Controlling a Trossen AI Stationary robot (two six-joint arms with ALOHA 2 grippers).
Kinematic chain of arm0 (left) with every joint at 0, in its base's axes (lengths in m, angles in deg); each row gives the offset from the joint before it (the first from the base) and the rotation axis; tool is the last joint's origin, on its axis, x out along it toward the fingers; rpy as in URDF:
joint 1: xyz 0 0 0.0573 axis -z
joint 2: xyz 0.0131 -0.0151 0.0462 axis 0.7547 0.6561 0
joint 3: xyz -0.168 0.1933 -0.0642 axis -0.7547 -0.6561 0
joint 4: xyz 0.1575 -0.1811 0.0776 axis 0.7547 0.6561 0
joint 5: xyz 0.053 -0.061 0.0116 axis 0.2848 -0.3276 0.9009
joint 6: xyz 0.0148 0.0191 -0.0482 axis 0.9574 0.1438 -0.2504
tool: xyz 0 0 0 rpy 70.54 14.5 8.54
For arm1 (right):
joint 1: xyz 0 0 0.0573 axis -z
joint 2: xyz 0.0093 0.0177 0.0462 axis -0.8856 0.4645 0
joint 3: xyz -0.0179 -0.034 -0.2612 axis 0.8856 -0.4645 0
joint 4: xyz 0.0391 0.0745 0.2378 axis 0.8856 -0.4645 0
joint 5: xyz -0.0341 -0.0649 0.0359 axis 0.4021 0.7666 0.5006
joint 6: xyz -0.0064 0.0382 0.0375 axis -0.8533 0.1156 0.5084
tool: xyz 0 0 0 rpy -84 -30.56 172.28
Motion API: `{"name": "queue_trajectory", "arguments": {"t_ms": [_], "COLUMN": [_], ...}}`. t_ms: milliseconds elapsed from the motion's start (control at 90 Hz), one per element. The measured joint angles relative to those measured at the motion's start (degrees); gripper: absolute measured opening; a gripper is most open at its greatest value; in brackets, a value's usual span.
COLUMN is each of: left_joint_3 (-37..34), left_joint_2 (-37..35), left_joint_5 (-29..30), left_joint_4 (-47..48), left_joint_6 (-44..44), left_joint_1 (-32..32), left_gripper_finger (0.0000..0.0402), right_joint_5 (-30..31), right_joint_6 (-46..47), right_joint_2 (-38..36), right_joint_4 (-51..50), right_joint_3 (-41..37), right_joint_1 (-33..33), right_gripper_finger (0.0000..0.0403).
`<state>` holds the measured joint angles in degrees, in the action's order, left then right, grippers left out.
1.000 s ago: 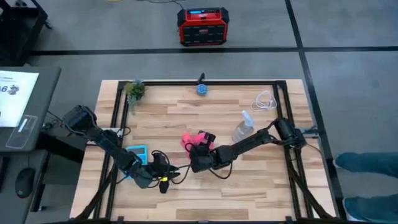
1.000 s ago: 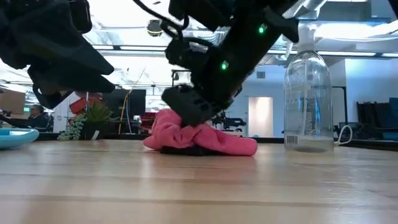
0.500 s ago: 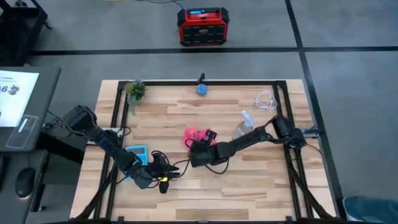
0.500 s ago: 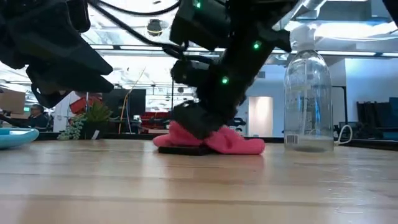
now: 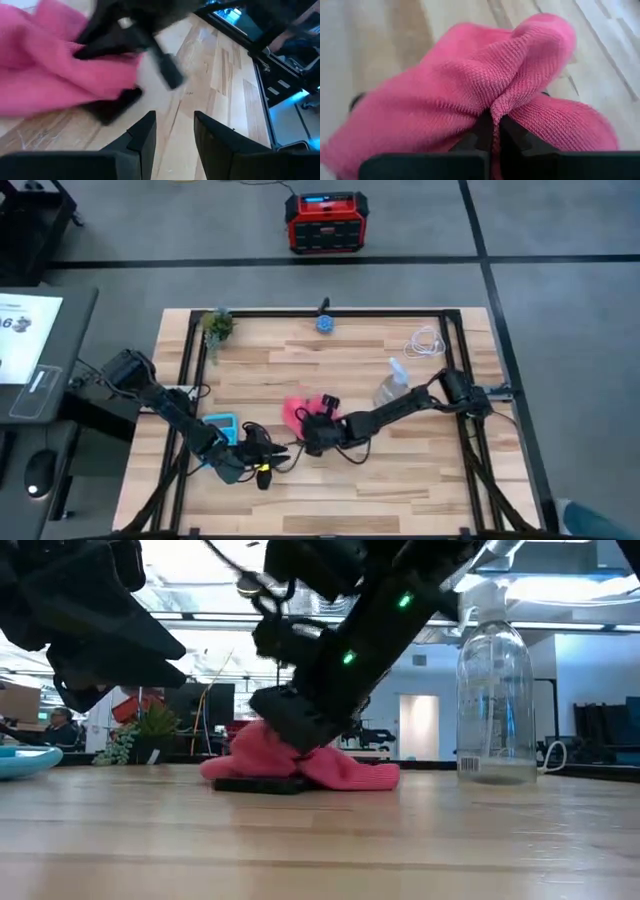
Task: Apply microfiber cloth
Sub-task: Wipe the front of the black cellphone using pink microfiber cloth
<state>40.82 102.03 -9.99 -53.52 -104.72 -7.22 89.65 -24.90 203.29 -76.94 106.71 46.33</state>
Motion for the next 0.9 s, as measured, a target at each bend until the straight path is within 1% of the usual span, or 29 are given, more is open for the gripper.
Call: {"name": "queue_trajectory", "arguments": {"t_ms": [122, 278, 344, 422, 522, 578, 633, 733, 822, 900], "left_joint_3": [0.00, 0.00, 0.00, 0.00, 0.00, 0.00, 0.00, 0.00, 0.00, -0.02], "left_joint_2": [0.00, 0.00, 0.00, 0.00, 0.00, 0.00, 0.00, 0.00, 0.00, 0.00], "left_joint_5": [0.30, 0.86, 1.69, 2.19, 3.04, 3.57, 4.54, 4.82, 4.56, 2.61], "left_joint_4": [0.22, 0.13, 0.16, 0.34, 0.31, 0.29, 0.21, -0.33, -1.90, -4.14], "left_joint_6": [0.08, 0.00, 0.00, 0.03, 0.14, 0.25, 0.23, -1.35, -1.44, -0.39], "left_joint_1": [0.06, 0.71, 1.33, 2.00, 2.26, 2.26, 2.26, 2.03, 1.54, 0.36], "left_gripper_finger": [0.0106, 0.0106, 0.0106, 0.0106, 0.0106, 0.0106, 0.0106, 0.0106, 0.0106, 0.0106], "right_joint_5": [5.29, 10.18, 10.31, 10.16, 6.35, 4.71, 3.06, -2.15, -6.38, -11.48], "right_joint_6": [-1.58, -1.09, 0.64, 5.43, 13.58, 18.23, 21.89, 27.33, 31.49, 33.28], "right_joint_2": [-6.82, -13.70, -16.98, -19.53, -20.08, -20.02, -20.25, -19.95, -20.07, -21.13], "right_joint_4": [-2.62, -12.77, -18.82, -28.12, -40.06, -43.62, -43.80, -39.78, -33.32, -27.42], "right_joint_3": [0.31, 0.09, 0.26, 0.37, 0.20, -0.50, -3.19, -11.02, -17.93, -23.26], "right_joint_1": [-1.48, -4.65, -7.42, -11.26, -16.68, -19.71, -22.62, -27.21, -30.04, -31.55], "right_gripper_finger": [0.0000, 0.0000, 0.0000, 0.0000, 0.0000, 0.0000, 0.0000, 0.0000, 0.0000, 0.0000]}}
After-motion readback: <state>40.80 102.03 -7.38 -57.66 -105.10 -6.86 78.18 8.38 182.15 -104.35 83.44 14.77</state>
